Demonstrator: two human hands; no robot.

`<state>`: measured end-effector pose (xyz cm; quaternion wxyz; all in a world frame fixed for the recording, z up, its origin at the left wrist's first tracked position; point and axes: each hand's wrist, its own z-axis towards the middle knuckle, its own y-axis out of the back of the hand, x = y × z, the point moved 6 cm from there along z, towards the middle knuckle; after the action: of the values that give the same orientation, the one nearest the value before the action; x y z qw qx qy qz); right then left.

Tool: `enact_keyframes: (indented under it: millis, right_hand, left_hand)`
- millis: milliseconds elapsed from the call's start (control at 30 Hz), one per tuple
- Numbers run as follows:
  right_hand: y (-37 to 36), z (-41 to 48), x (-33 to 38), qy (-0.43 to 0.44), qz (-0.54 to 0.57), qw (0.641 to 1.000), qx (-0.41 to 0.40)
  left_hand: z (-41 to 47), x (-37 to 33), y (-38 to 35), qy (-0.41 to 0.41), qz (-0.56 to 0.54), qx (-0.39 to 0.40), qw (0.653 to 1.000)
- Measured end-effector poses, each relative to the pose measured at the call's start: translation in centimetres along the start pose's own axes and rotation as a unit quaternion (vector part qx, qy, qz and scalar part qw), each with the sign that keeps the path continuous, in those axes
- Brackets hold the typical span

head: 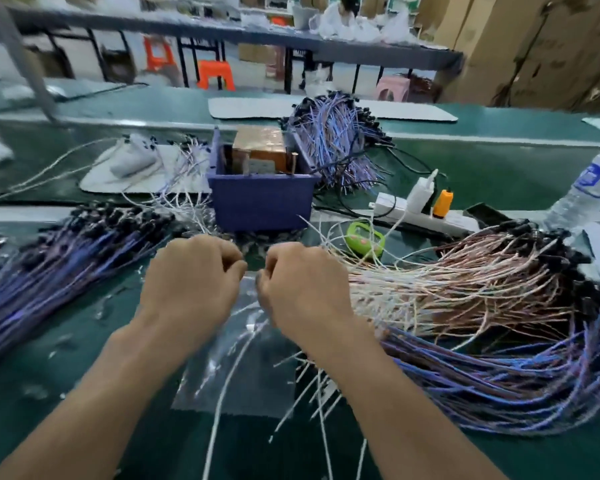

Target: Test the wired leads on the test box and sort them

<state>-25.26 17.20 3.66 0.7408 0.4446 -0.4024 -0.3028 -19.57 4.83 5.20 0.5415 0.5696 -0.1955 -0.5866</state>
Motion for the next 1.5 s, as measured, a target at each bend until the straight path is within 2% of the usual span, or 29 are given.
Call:
enact_keyframes:
  millis: [100, 300, 500, 667, 867, 1000, 1200, 1400, 1500]
  right_hand:
    - [-2.4, 1.4, 4.0, 0.036, 0.03, 0.998, 0.035]
    - [-7.1, 4.0, 11.5, 0.12, 0.089, 0.981, 0.126]
    - [-10.0, 7.0, 16.2, 0.185, 0.117, 0.957, 0.19]
    - [-10.9, 8.9, 17.2, 0.203, 0.04, 0.969, 0.131]
    - [-11.1, 8.7, 17.9, 0.242, -0.011, 0.965, 0.1]
    - [-10.7, 9.2, 16.7, 0.197, -0.036, 0.978, 0.063]
    - [-11.5, 9.7, 15.8, 0.216, -0.096, 0.963, 0.13]
    - [-11.3, 9.5, 15.8, 0.274, -0.116, 0.939, 0.171]
    - [-10.2, 9.6, 14.9, 0.25, -0.071, 0.951, 0.167]
  left_hand:
    - [-0.7, 3.6, 2.3, 0.003, -0.004, -0.083, 0.997]
    - [-1.8, 11.9, 5.9, 0.087, 0.059, -0.181, 0.978]
    - [-2.0, 18.9, 6.2, 0.163, 0.049, -0.181, 0.969]
    - [-1.7, 20.1, 5.0, 0.163, -0.005, -0.194, 0.967]
    - [-1.7, 20.5, 4.8, 0.157, -0.033, -0.205, 0.965]
    - [-1.8, 20.6, 4.9, 0.151, -0.039, -0.215, 0.964]
    - [-1.4, 19.0, 3.8, 0.057, -0.013, -0.198, 0.978]
    - [-1.3, 19.6, 3.4, 0.076, -0.011, -0.177, 0.981]
    - [-1.3, 19.7, 3.2, 0.079, -0.013, -0.175, 0.981]
